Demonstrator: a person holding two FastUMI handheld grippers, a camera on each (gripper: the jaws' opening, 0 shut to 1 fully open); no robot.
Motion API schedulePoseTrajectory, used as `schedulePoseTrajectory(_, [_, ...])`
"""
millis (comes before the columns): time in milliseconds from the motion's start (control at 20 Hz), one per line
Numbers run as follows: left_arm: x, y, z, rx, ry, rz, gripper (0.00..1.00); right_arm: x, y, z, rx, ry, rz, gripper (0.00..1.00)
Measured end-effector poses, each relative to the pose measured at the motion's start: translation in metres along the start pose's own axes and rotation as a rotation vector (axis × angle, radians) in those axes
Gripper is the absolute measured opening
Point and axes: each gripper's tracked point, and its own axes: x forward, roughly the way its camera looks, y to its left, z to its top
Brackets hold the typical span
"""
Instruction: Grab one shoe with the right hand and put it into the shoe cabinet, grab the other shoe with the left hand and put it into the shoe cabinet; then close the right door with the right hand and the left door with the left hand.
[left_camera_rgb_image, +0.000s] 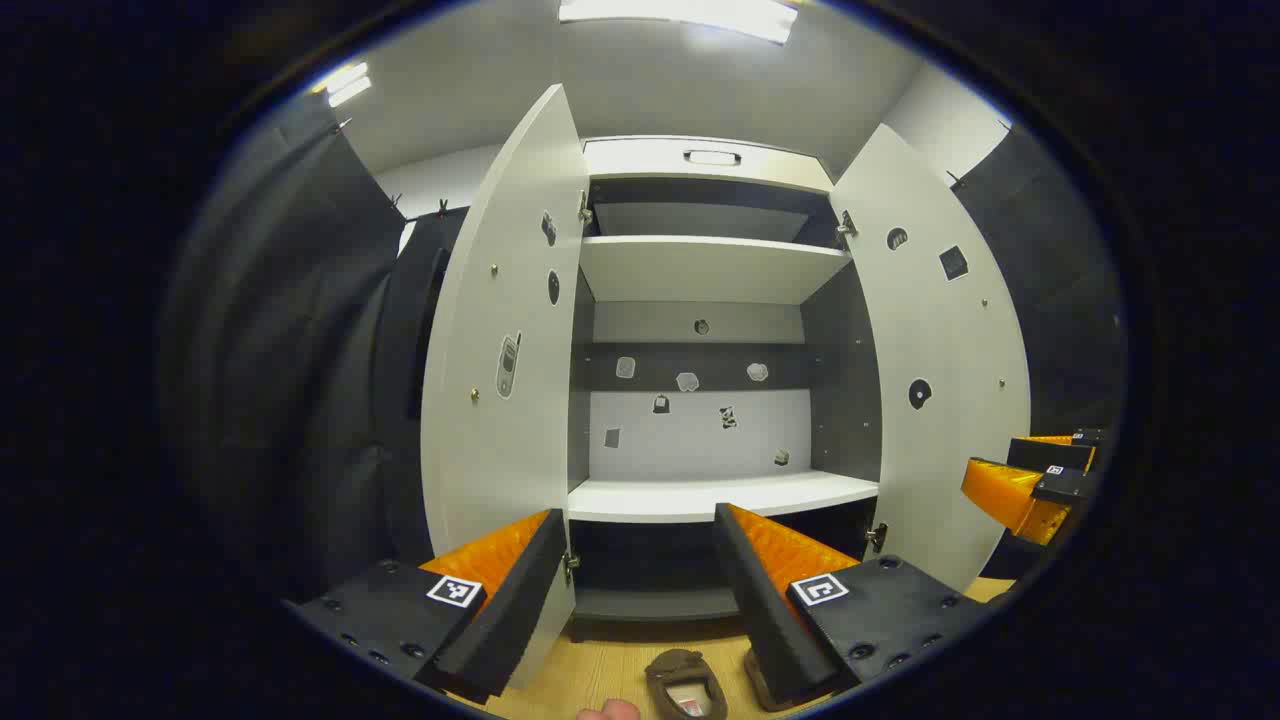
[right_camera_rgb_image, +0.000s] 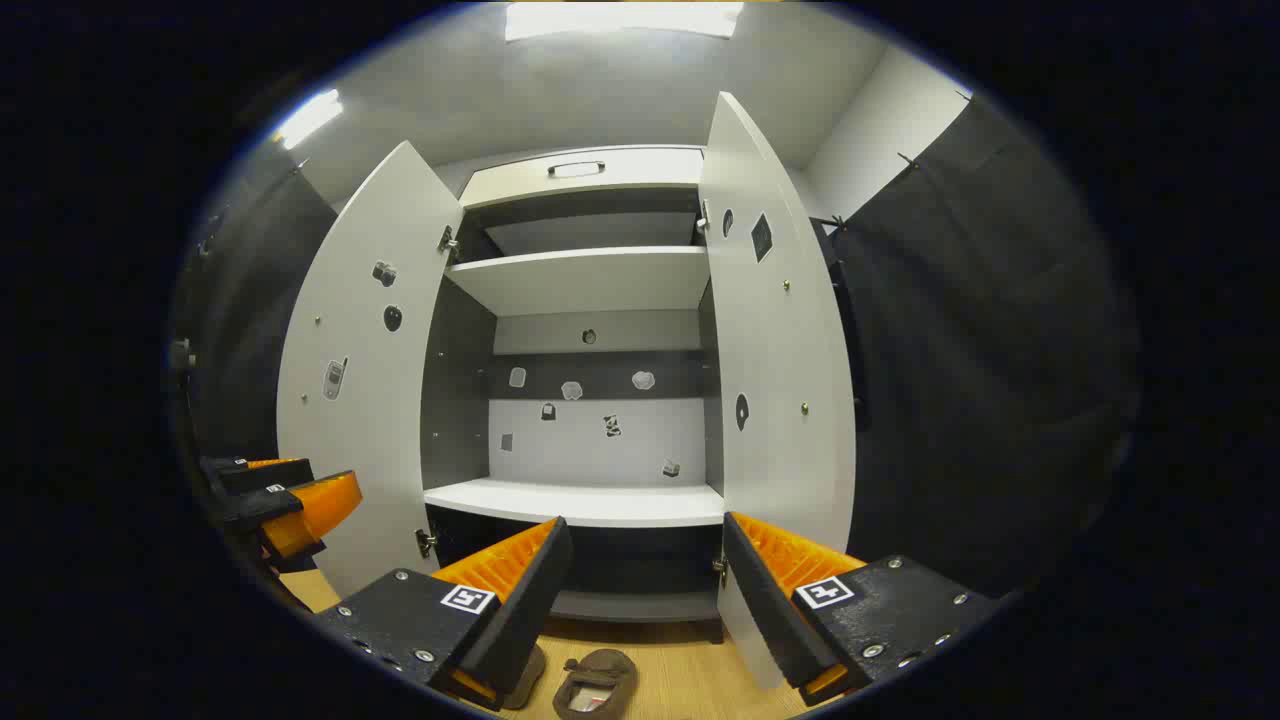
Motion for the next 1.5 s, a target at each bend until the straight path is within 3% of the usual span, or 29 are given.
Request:
schedulePoseTrajectory(500, [-0.004,0.000,-0.004,-0.006,-0.001,0.021,0.96,0.007,-0.003,-0.005,0.039,0.028,-0.002,0.93])
schedulePoseTrajectory(850, [0.001,0.011,-0.019,-0.006,0.032,0.062,0.96,0.038,0.009,-0.026,0.013,0.073,0.009,0.97])
schedulePoseTrajectory(900, [0.002,0.012,-0.019,-0.004,0.035,0.066,0.99,0.044,0.008,-0.036,0.008,0.096,0.003,0.93])
schedulePoseTrajectory(1200, [0.002,0.016,-0.028,0.009,0.051,0.075,0.96,0.067,0.018,-0.138,-0.053,0.299,0.019,0.94])
schedulePoseTrajectory(1500, [0.003,0.018,-0.034,0.012,0.070,0.077,0.96,0.043,0.026,-0.269,-0.145,0.588,0.058,0.94])
